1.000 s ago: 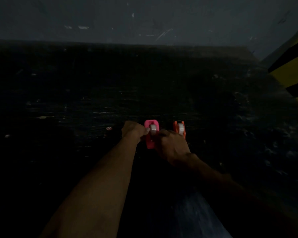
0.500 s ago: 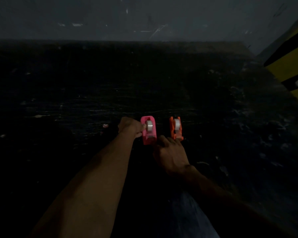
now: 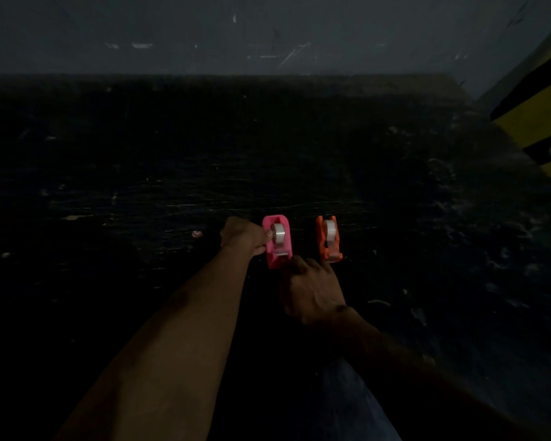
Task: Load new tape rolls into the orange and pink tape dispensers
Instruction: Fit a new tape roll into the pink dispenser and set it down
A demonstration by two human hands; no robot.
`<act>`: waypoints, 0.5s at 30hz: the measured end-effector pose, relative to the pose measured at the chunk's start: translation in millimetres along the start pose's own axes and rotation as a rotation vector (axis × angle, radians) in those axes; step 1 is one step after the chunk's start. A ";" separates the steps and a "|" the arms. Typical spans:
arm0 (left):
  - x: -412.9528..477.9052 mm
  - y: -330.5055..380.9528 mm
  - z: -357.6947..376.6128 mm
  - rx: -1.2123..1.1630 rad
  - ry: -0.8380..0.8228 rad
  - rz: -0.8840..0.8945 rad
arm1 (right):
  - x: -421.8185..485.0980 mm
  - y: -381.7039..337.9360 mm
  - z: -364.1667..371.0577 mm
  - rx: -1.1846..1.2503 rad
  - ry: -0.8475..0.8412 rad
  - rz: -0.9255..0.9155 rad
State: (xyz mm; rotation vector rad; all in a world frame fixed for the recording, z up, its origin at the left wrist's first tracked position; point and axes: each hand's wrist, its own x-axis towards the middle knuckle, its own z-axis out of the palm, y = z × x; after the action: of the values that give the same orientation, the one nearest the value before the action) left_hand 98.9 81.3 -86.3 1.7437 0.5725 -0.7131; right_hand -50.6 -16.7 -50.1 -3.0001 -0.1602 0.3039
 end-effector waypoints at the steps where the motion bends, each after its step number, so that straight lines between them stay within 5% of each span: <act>1: -0.9 0.0 0.2 -0.003 0.007 -0.001 | 1.1 0.6 0.5 -0.003 0.008 -0.003; 8: -8.4 3.3 -0.8 0.074 0.075 -0.008 | 13.7 9.7 -6.5 0.047 0.174 -0.033; 15: -5.8 3.8 -1.3 0.112 0.097 -0.013 | 33.0 6.1 -15.2 0.300 0.060 0.076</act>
State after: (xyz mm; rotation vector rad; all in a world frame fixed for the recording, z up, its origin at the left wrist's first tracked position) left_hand 97.8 81.4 -79.4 1.8878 0.6201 -0.6833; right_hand -14.8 -20.5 -42.4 -2.7174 0.0053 0.2223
